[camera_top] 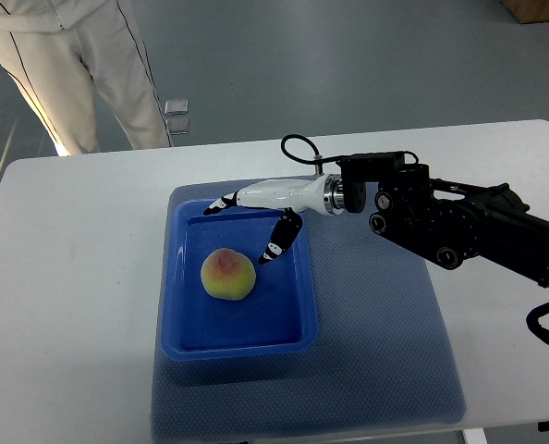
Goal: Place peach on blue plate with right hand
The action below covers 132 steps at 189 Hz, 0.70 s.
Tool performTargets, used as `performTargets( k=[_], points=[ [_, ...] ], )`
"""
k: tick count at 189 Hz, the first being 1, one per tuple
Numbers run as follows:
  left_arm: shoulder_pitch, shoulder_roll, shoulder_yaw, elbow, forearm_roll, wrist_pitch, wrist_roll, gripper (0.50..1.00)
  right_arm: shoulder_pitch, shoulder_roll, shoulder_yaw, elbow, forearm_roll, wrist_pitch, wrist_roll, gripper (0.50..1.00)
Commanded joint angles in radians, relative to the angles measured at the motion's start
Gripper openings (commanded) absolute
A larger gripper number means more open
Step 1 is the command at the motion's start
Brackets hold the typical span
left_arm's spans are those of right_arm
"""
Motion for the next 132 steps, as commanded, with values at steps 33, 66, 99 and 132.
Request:
performTargets(
  k=[33,66,99,132],
  points=[
    [0.000,0.000,0.000,0.000,0.000,0.000,0.000,1.000,-0.150,-0.034,0.299,-0.036,0.267,-0.055,0.004,0.930],
    [0.000,0.000,0.000,0.000,0.000,0.001,0.000,1.000,-0.240,-0.026,0.426,-0.063,0.558,-0.162,0.010,0.930],
    [0.000,0.000,0.000,0.000,0.000,0.000,0.000,1.000,-0.296,-0.006,0.449,-0.071,0.818,-0.283,0.019,0.930],
    [0.000,0.000,0.000,0.000,0.000,0.000,0.000,1.000,-0.332,-0.005,0.449,-0.074,0.946,-0.345,0.076,0.930]
  ],
)
